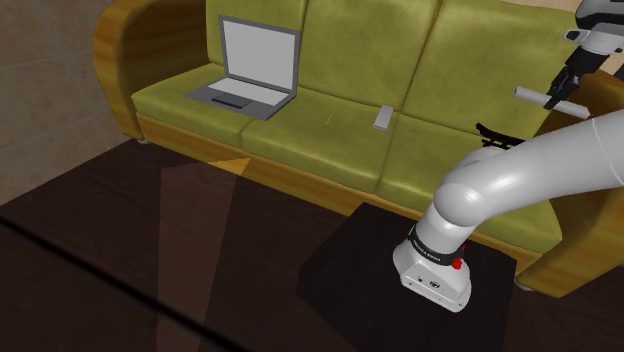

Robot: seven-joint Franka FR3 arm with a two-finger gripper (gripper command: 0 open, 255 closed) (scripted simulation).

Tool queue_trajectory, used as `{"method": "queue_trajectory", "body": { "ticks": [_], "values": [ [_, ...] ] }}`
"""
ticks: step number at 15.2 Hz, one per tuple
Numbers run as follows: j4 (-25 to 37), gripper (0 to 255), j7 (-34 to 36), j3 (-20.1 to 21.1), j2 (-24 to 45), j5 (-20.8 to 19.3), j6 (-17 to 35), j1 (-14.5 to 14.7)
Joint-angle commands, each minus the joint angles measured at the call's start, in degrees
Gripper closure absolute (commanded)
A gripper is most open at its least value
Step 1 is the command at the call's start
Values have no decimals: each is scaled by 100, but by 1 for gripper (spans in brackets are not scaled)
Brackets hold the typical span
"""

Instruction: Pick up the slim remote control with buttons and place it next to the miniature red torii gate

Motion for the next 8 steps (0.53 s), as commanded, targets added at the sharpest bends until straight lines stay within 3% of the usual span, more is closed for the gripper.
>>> {"method": "queue_trajectory", "body": {
  "ticks": [1, 2, 8],
  "values": [
    [387, 255, -243, -477, 50, -21, -32, 368],
    [647, 255, -382, -767, 56, -40, -77, 614],
    [200, 255, -415, -957, 147, 9, 414, 492]
  ]
}}
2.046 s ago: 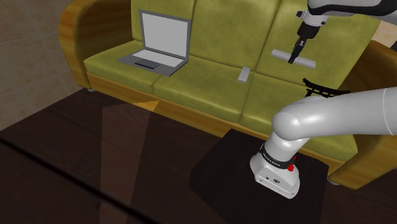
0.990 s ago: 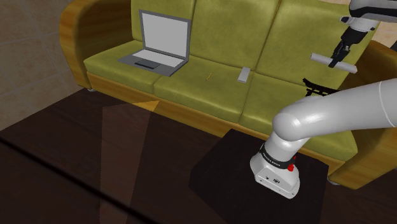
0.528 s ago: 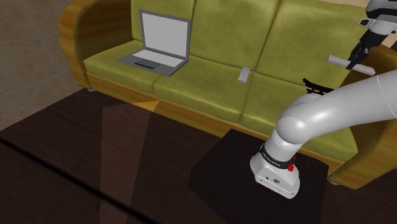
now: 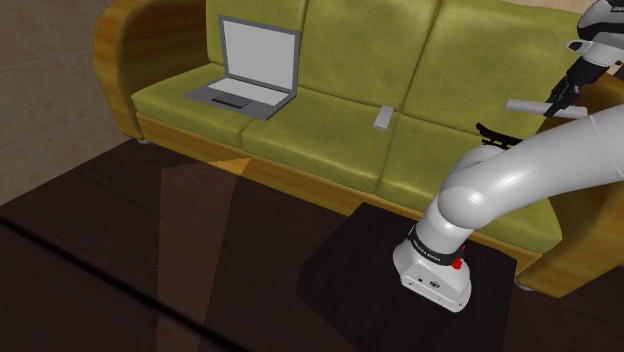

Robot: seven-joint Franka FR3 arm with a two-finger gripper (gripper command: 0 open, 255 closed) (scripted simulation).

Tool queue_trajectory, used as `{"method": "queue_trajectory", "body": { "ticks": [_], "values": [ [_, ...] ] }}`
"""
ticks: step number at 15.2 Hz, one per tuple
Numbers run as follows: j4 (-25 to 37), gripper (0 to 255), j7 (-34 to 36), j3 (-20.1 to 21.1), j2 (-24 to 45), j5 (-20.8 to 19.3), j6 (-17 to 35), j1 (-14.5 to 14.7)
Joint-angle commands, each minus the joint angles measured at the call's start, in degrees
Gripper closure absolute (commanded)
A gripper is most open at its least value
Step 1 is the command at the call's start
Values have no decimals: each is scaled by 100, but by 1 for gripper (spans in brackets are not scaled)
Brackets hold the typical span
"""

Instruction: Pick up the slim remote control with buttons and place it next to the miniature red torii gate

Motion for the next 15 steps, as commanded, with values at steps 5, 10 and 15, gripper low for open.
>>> {"method": "queue_trajectory", "body": {
  "ticks": [5, 10, 15],
  "values": [
    [-371, 255, -20, -275, 80, -254, 515, -46],
    [-652, 255, 49, -467, 12, -390, 836, -2],
    [-899, 255, 123, -698, -56, -540, 1149, 82]
  ]
}}
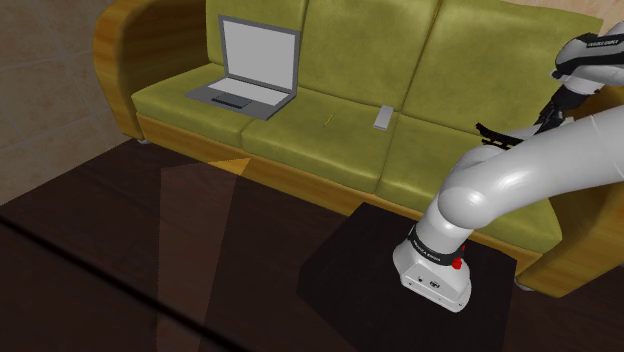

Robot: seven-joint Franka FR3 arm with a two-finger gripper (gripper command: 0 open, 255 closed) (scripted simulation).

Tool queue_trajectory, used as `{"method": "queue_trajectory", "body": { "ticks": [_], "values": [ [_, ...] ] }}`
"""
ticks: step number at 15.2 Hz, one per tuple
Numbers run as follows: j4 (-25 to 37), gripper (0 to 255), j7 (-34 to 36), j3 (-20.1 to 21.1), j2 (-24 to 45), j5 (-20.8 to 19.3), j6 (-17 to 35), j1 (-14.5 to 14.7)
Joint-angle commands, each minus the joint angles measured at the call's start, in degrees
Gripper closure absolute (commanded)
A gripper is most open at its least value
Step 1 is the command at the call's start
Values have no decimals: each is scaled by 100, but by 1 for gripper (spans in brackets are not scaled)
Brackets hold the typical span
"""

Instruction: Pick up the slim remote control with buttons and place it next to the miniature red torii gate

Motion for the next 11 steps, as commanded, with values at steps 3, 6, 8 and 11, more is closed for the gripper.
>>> {"method": "queue_trajectory", "body": {
  "ticks": [3, 6, 8, 11],
  "values": [
    [-167, 255, 62, -232, -60, -134, 254, 115],
    [-287, 255, 112, -399, -105, -238, 436, 196],
    [-360, 255, 146, -517, -137, -310, 555, 256],
    [-460, 255, 201, -701, -188, -424, 730, 356]
  ]
}}
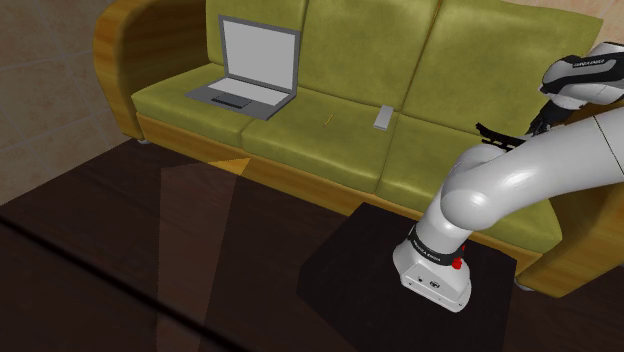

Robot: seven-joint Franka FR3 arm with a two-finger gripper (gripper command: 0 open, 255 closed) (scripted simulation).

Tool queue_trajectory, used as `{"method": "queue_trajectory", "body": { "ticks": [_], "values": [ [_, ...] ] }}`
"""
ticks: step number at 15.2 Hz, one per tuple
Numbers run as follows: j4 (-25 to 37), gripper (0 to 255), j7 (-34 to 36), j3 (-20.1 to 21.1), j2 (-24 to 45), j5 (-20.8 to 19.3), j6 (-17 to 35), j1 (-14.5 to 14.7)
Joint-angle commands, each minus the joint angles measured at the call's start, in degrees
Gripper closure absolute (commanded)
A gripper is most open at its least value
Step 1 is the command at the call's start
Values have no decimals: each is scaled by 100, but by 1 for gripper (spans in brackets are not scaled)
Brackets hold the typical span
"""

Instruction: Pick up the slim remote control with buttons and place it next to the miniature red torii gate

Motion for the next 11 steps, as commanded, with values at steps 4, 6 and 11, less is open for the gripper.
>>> {"method": "queue_trajectory", "body": {
  "ticks": [4, 6, 11],
  "values": [
    [-244, 255, 103, -363, -110, -206, 303, 146],
    [-295, 255, 134, -507, -134, -274, 424, 229],
    [-331, 255, 138, -624, -123, -290, 525, 296]
  ]
}}
